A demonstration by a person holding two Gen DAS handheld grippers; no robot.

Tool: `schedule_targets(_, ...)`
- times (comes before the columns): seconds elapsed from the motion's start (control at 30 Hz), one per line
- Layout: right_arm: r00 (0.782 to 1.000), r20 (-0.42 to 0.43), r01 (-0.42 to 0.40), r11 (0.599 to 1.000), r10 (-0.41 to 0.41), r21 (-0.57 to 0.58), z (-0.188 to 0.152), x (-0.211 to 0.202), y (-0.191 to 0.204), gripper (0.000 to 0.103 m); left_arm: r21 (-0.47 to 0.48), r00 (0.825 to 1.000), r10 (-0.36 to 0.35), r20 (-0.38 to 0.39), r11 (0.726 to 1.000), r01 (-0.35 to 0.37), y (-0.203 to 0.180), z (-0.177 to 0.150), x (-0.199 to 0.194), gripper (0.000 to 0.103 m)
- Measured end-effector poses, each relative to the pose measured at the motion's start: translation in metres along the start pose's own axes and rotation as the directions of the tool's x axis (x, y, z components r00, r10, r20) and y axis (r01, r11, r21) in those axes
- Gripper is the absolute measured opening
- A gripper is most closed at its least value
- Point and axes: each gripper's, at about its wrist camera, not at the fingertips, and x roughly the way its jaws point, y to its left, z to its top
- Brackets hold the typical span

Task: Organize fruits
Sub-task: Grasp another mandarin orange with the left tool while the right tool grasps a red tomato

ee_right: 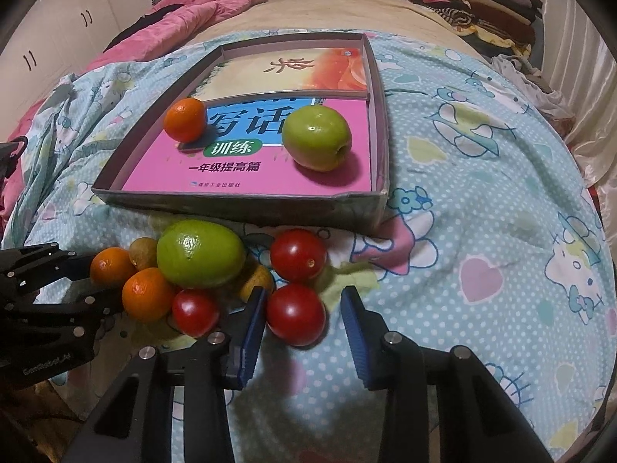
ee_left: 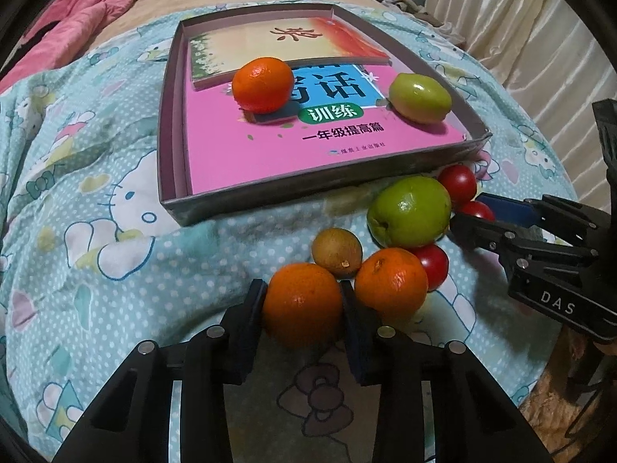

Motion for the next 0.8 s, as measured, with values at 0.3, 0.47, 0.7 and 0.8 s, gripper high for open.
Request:
schedule_targets(0.3,1.000,-0.014,-0.010,1.000,0.010,-0.015,-0.003,0.002,0.003,0.031,-0.007,1.000,-0.022,0.014,1.000,0.022,0.005,0.000,-0.003,0.037)
schedule_targets(0.47,0.999,-0.036,0.002,1.000,-0.002,-0.015,-0.003,0.008,0.003,0.031,-0.007,1.000,-0.024,0.018,1.000,0.024,0.005,-0.001,-0.004,0.037)
schedule_targets(0.7,0.999,-0.009,-0.041,0.999,0.041,0.019,-0.004,0.000,-0.004,0.030,-0.025,0.999,-0.047,0.027,0.999,0.048,0.012,-0.003,-0.011,0.037)
schedule_targets(0.8,0.998,0.010,-0.058,0.998,0.057,0.039,-0.006,-0.009,-0.007,0.030,-0.035,0.997,-0.064,0.042,0.997,0.065,0.015,-0.004,-0.017,0.037)
